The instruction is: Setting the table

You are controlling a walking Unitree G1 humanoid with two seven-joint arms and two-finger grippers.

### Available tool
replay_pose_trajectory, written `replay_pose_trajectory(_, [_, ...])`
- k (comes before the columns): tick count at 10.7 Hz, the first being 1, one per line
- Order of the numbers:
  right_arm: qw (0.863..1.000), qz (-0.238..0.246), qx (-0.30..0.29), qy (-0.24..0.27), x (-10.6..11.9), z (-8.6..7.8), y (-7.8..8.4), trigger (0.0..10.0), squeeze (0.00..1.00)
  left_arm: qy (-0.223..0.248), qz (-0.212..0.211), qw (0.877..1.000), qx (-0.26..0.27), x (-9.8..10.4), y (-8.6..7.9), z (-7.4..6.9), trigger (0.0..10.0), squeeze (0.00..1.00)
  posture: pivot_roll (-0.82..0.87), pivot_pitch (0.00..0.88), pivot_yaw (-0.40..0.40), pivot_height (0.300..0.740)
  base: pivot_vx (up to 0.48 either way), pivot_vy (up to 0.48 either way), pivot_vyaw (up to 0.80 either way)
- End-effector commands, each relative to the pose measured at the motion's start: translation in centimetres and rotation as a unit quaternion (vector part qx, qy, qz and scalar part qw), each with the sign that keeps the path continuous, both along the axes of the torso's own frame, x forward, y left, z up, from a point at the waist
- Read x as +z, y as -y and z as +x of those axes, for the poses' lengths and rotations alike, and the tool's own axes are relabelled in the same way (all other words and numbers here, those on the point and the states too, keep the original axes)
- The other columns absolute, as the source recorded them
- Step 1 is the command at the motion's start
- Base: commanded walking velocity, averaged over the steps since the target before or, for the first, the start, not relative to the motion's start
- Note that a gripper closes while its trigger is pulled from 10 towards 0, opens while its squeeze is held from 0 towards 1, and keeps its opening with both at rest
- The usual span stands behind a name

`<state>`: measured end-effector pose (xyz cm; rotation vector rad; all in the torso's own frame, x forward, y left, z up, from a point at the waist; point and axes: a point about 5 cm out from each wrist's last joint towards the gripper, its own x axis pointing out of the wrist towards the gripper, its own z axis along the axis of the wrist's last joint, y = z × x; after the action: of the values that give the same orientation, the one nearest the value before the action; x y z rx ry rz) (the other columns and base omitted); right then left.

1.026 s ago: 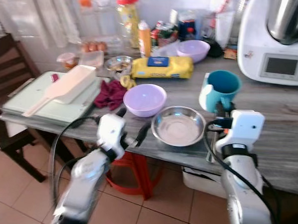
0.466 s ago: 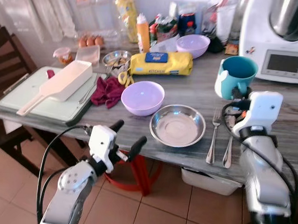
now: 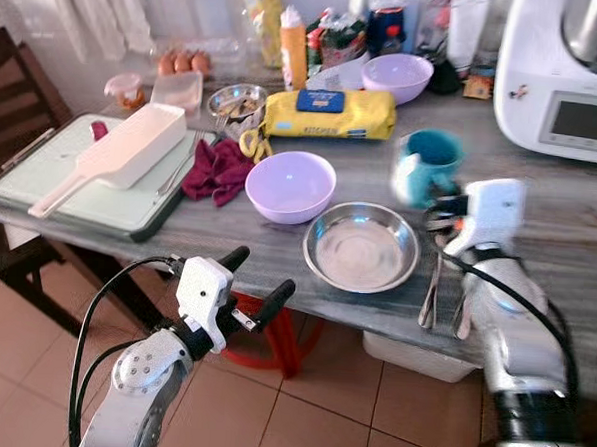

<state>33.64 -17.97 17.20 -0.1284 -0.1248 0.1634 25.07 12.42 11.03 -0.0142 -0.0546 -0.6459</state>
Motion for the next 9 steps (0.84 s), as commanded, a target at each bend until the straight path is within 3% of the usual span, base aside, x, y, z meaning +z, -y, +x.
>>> replay_pose_trajectory(1, [1.0, -0.001, 0.02, 0.019, 0.8, 0.5, -0.8, 10.0, 0.0, 0.002, 0.008, 1.0, 0.01, 0.3, -0.5, -0.1, 10.0, 0.0, -0.1, 0.131, 0.133, 0.74, 0.0, 0.0, 0.0])
replay_pose_trajectory(6, [1.0, -0.014, 0.007, 0.002, -0.7, 1.0, -0.2, 10.0, 0.0, 0.002, 0.007, 1.0, 0.01, 0.5, -0.4, 0.0, 10.0, 0.0, -0.1, 0.13, 0.138, 0.74, 0.0, 0.0, 0.0])
replay_pose_trajectory(7, [1.0, -0.014, 0.001, 0.0, -1.0, 1.0, 0.1, 10.0, 0.74, 0.003, 0.004, 1.0, 0.007, 0.6, -0.3, 0.0, 10.0, 0.0, -0.1, 0.128, 0.14, 0.74, 0.0, 0.0, 0.0])
replay_pose_trajectory(8, [1.0, -0.015, 0.001, 0.001, -1.0, 1.0, 0.2, 10.0, 1.0, 0.003, 0.004, 1.0, 0.006, 0.6, -0.3, 0.0, 10.0, 0.0, -0.1, 0.127, 0.141, 0.74, 0.0, 0.0, 0.0])
replay_pose_trajectory(9, [1.0, -0.015, -0.001, 0.004, -0.9, 1.1, 0.2, 10.0, 1.0, 0.004, 0.004, 1.0, 0.005, 0.6, -0.3, 0.1, 10.0, 0.0, -0.1, 0.123, 0.142, 0.74, 0.0, 0.0, 0.0])
